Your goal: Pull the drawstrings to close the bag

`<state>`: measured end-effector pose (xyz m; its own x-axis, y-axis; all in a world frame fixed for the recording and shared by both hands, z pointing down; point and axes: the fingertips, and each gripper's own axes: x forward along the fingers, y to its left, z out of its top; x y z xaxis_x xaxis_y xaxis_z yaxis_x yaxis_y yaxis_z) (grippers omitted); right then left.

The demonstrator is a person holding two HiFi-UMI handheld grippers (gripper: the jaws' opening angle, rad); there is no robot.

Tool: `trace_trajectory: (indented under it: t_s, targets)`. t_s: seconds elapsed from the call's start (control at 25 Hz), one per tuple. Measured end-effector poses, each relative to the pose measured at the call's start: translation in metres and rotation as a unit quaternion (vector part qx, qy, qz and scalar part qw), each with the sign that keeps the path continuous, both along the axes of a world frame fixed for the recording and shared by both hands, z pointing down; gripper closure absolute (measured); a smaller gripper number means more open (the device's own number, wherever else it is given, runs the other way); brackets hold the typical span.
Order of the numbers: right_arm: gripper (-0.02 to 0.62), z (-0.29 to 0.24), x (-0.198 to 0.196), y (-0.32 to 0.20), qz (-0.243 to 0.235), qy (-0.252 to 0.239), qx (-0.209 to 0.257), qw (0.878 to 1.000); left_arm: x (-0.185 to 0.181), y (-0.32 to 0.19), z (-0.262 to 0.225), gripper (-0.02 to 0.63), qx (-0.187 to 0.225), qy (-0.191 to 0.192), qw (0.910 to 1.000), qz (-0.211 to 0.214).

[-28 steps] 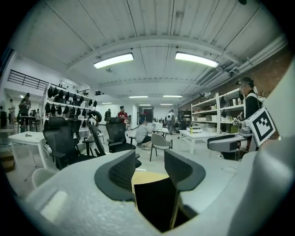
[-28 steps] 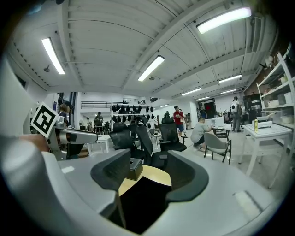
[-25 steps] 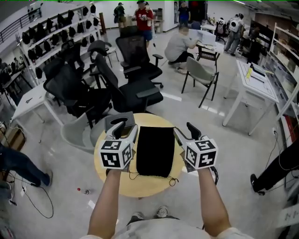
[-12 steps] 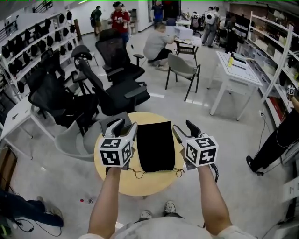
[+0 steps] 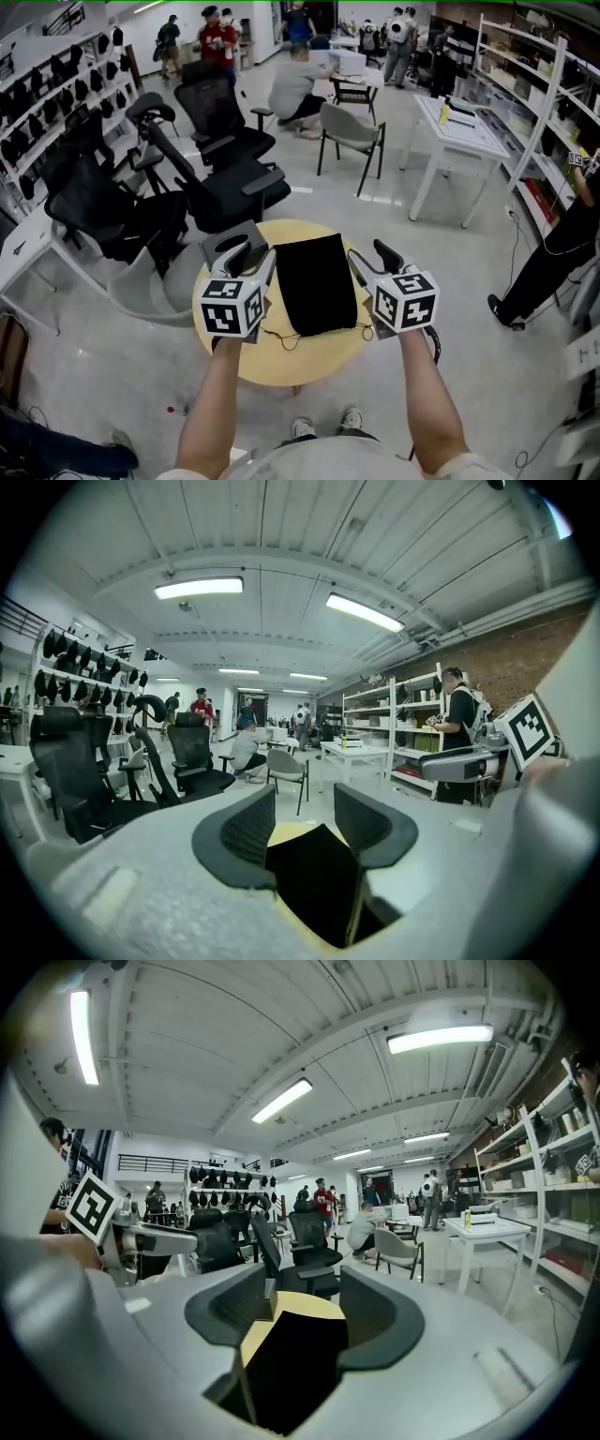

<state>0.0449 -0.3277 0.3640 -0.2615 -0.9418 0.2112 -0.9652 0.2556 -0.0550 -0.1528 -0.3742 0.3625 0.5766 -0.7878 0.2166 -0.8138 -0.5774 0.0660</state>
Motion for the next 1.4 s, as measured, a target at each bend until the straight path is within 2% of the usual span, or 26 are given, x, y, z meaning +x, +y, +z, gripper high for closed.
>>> trace_trajectory:
  t_s: [0.36,0.76,1.04,1.4]
  targets:
    - [0.345,-0.009,0.018,0.01,0.014,0.006,0.007,1.0,0.013,0.001,-0.009,0.403,0.011,0.009,0.9999,0.009]
    - [0.345,-0.008,0.034,0.013,-0.002,0.011,0.006,1.0,0.029,0.006,-0.011,0.403,0.015,0.005,0.9999,0.005]
    - [0.345,0.011,0.039,0.011,-0.029,0.029,-0.02,0.999,0.033,0.008,0.0,0.403,0.007,-0.001,0.9999,0.01]
    - [0.345,0.051,0.041,0.009,-0.057,0.049,-0.063,0.995,0.035,0.009,0.038,0.403,-0.021,-0.03,0.9991,0.02]
